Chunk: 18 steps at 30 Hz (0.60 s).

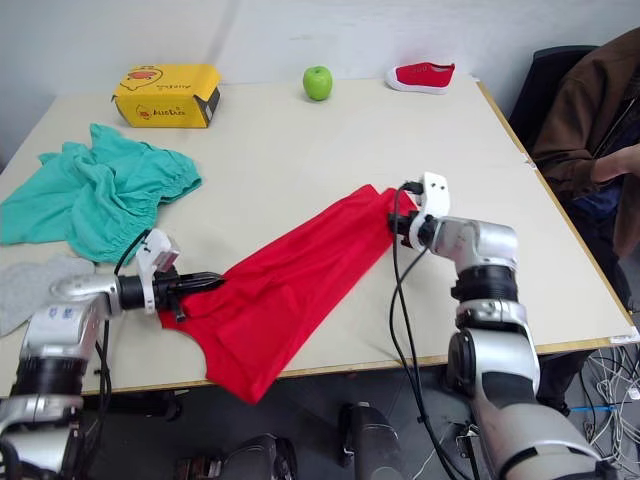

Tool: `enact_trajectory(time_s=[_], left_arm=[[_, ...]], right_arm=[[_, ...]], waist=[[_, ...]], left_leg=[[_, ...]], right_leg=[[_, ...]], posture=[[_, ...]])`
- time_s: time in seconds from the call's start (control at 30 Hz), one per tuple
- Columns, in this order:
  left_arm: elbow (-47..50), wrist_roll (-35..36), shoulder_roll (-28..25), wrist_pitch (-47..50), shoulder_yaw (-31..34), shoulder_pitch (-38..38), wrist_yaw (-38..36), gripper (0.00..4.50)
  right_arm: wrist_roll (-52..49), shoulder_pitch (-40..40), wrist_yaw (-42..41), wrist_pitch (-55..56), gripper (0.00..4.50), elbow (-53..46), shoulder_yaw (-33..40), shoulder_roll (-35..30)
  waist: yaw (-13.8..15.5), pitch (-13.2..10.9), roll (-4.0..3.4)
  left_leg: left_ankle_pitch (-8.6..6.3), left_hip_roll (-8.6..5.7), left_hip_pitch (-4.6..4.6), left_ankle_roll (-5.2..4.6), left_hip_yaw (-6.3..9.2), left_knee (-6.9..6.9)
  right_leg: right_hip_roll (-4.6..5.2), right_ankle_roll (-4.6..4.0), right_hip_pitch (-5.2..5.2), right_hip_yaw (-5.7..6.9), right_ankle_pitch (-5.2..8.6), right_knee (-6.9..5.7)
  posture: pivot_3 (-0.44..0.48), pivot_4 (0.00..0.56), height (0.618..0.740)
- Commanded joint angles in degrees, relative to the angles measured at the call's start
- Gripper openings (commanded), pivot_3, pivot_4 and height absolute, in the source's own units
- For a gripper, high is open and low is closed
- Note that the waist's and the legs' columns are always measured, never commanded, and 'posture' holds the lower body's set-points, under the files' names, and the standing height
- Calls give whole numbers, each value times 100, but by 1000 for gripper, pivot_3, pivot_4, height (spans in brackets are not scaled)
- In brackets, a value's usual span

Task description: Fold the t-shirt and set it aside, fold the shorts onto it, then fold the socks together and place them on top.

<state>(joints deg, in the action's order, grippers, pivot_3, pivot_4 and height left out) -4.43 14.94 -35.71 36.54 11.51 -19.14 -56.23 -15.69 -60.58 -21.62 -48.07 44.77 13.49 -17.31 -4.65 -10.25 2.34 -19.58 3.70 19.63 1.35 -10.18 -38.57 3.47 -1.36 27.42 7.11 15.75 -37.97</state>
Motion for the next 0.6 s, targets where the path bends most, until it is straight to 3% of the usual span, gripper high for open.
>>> enact_trajectory(time_s=[0.03,0.23,0.33,0.37,0.47,0.6], left_arm=[[1433,448,360,965,297,643,849,0],[2822,931,1275,1819,497,1276,2081,0],[2921,992,1324,1964,416,1322,2316,0],[2907,1047,1296,2009,425,1306,2338,0],[2778,1236,1054,2098,537,1191,2268,727],[2508,1663,202,2278,578,1075,1543,2005]], right_arm=[[155,-481,-101,845,23,923,-41,-44],[424,-934,-246,1631,23,1954,-179,-95],[543,-947,-421,1669,23,2083,-299,-138],[589,-931,-491,1644,222,2081,-347,-158],[706,-772,-1021,1469,1002,1723,-638,-280],[544,-128,-1625,492,2387,44,-933,-654]], waist=[[21,0,0],[89,0,0],[133,0,0],[135,0,0],[144,0,0],[163,0,-1]], left_leg=[[1,-2,0,-2,2,1],[1,-3,-3,-3,2,6],[4,-4,-9,0,2,7],[4,-4,-11,1,2,10],[6,-4,-14,4,1,19],[10,-4,-12,7,4,33]], right_leg=[[1,0,-2,0,0,2],[1,1,-6,-7,-1,9],[-1,1,-9,-8,-1,7],[-1,1,-9,-8,-1,7],[-1,1,-10,-9,-1,10],[-2,1,-6,-9,-1,16]], posture=[[0,150,740],[0,150,740],[0,150,740],[0,150,740],[0,150,740],[0,150,740]])
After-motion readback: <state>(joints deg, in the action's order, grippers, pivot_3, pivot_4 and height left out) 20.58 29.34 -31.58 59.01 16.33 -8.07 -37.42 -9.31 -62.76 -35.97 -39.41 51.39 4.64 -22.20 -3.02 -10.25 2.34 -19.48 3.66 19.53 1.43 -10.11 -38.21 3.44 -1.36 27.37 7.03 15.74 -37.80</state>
